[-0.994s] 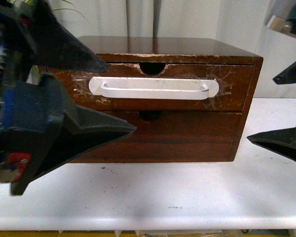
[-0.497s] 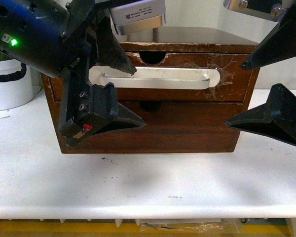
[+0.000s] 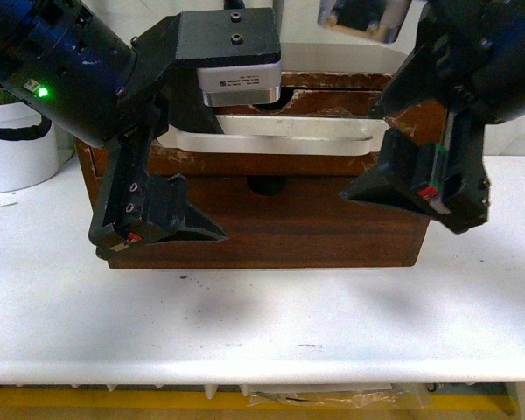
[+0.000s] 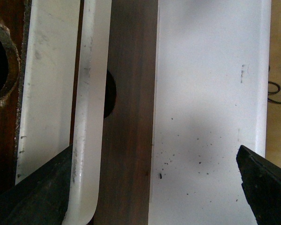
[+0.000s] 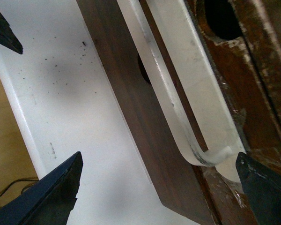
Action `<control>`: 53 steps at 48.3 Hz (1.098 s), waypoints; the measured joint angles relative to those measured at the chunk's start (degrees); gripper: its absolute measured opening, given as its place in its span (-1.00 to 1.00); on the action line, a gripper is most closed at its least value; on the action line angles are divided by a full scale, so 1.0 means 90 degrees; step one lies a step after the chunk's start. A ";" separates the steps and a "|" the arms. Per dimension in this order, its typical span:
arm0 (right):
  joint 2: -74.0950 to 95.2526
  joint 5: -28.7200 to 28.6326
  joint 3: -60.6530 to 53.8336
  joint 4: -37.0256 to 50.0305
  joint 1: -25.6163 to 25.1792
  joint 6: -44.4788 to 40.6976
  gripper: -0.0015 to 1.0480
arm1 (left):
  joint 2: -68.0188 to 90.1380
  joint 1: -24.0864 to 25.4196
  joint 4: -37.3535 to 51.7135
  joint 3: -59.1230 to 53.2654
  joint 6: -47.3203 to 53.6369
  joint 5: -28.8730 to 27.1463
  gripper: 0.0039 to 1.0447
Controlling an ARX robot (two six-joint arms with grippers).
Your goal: Open drawer
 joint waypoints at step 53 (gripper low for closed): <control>-0.0500 -0.0874 -0.0595 -0.1219 0.0561 -0.0367 0.83 | -0.1396 0.0245 -0.1452 -0.1015 0.1275 0.0678 0.89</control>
